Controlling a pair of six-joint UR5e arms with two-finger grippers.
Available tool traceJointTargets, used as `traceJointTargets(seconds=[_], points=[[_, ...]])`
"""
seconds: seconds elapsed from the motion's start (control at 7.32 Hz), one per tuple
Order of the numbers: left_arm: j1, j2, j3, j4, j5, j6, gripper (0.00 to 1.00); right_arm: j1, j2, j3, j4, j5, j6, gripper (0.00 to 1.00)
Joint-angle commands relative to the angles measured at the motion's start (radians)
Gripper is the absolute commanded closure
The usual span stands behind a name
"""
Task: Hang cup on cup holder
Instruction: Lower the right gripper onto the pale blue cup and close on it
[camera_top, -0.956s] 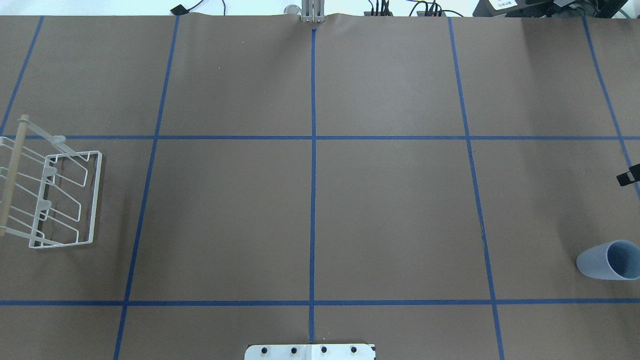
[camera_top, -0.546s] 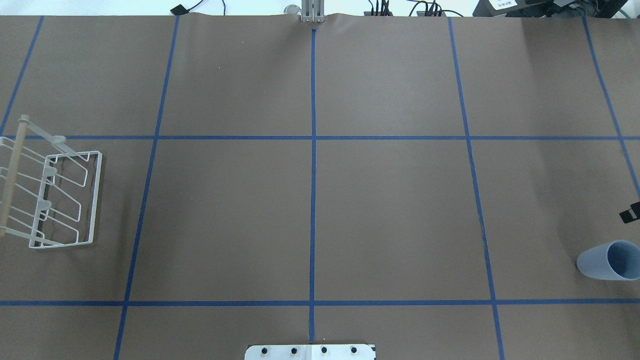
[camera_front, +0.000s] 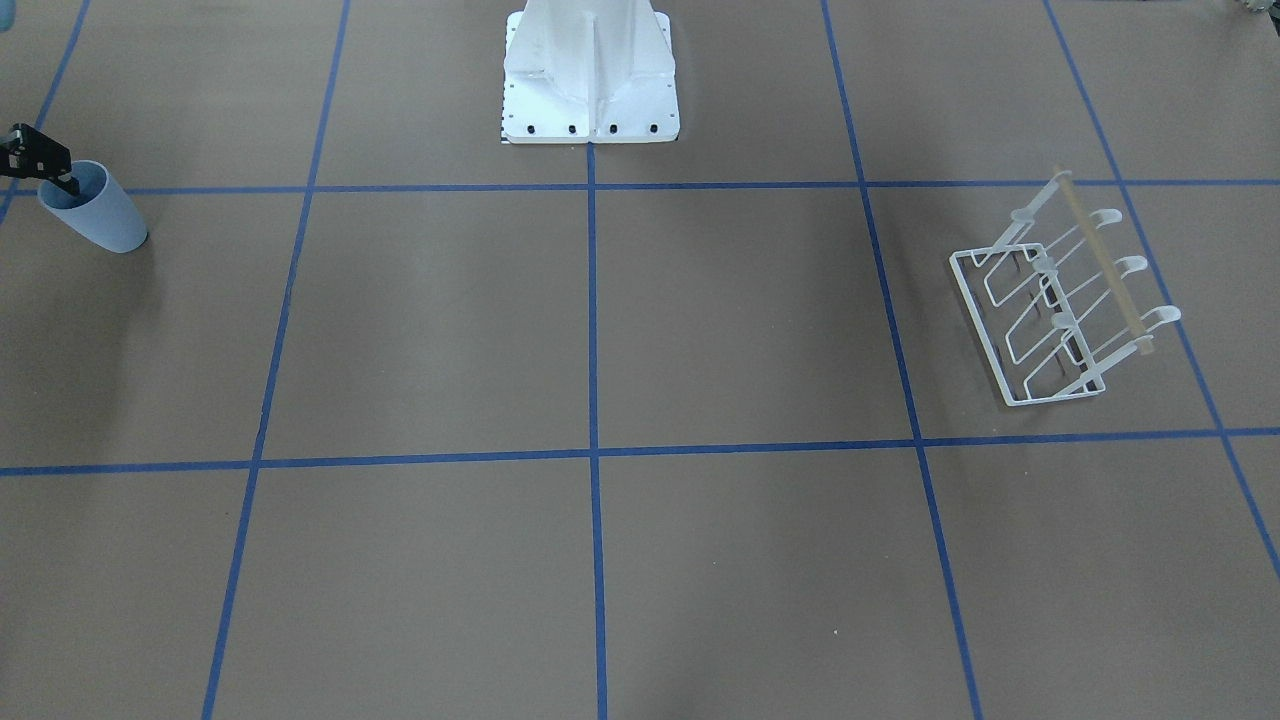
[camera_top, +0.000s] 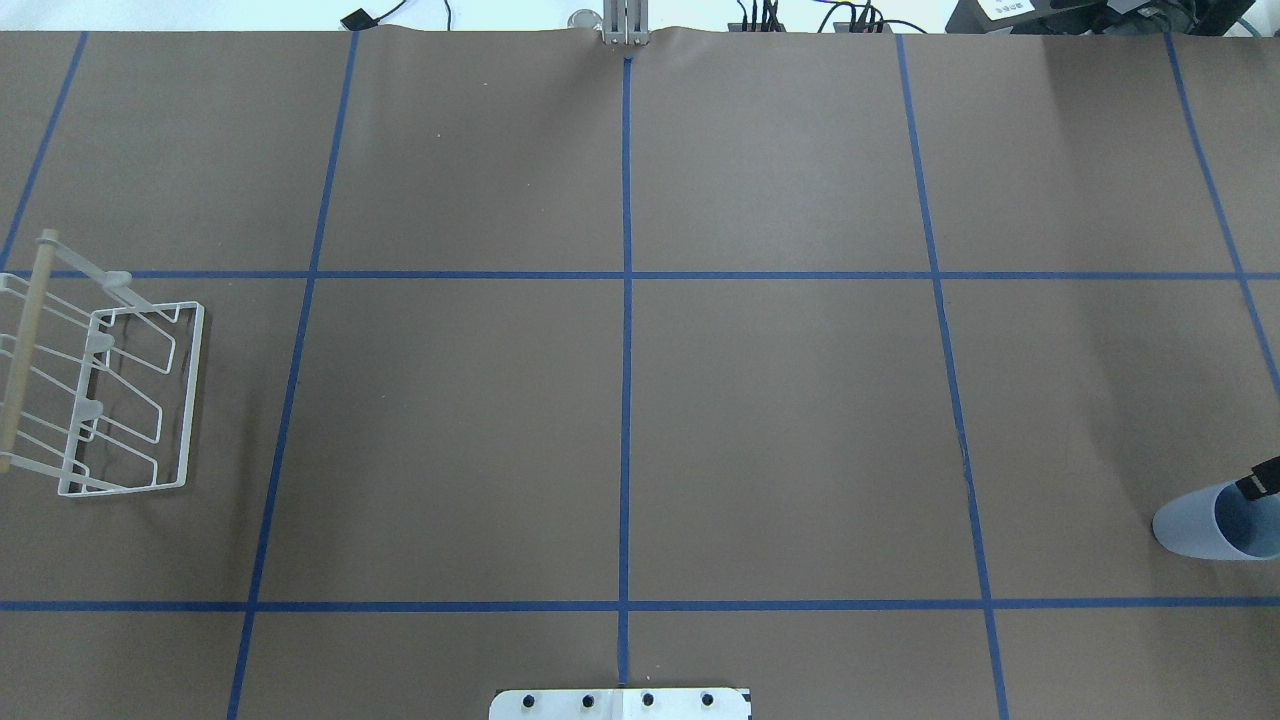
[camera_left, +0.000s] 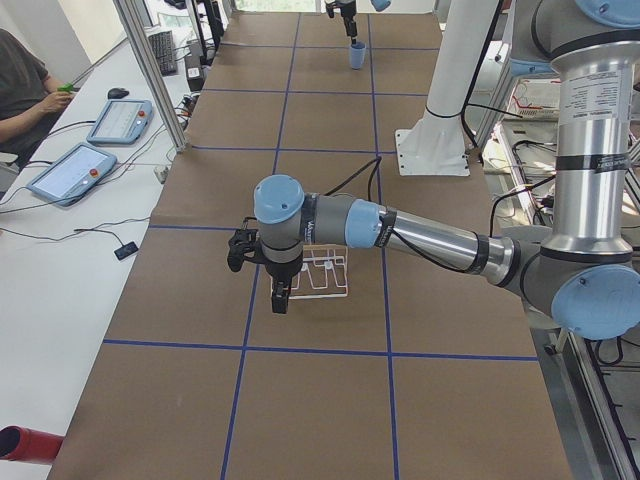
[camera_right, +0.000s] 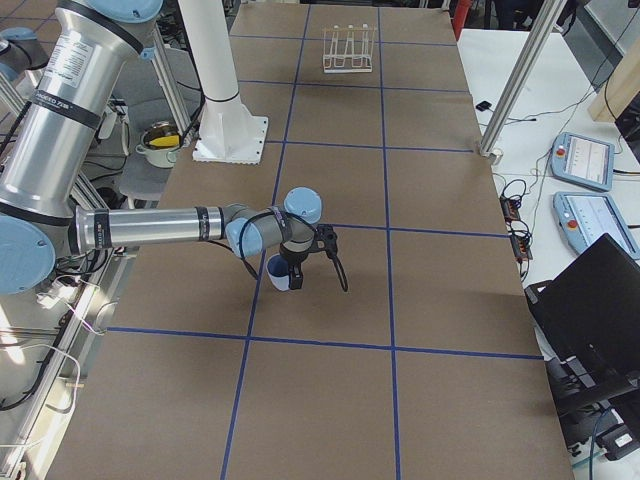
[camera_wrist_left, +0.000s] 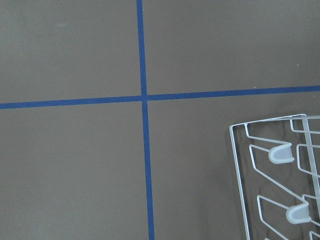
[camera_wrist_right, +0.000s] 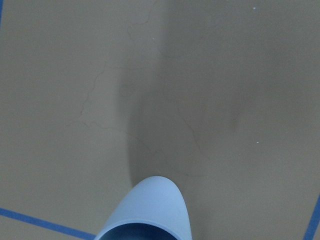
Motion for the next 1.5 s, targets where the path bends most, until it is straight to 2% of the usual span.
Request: traceJointTargets(seconds=[0.0, 0.68, 0.82, 0.96, 1.09, 1.37], points=[[-0.002, 0.001, -0.014, 0.002, 0.0, 0.0, 0.01, -0.008, -0.013, -0.005, 0.002, -0.004, -0.007, 0.01], [-0.002, 0.001, -0.019, 0.002, 0.002, 0.0, 0.01, -0.045, -0.009, -0.039, 0.002, -0.002, -0.005, 0.05], [-0.002, 0.001, -0.019, 0.004, 0.0, 0.0, 0.01, -0.046, -0.009, -0.042, 0.002, -0.001, -0.004, 0.16], [-0.002, 0.001, -0.02, 0.002, 0.0, 0.0, 0.01, -0.046, -0.009, -0.042, 0.002, -0.001, 0.001, 0.67], [-0.002, 0.001, -0.024, 0.002, -0.001, 0.0, 0.01, -0.049, -0.009, -0.042, 0.002, 0.001, -0.001, 1.0], [-0.002, 0.001, -0.024, 0.002, -0.006, 0.001, 0.01, -0.048, -0.015, -0.028, 0.004, 0.001, -0.004, 1.0]])
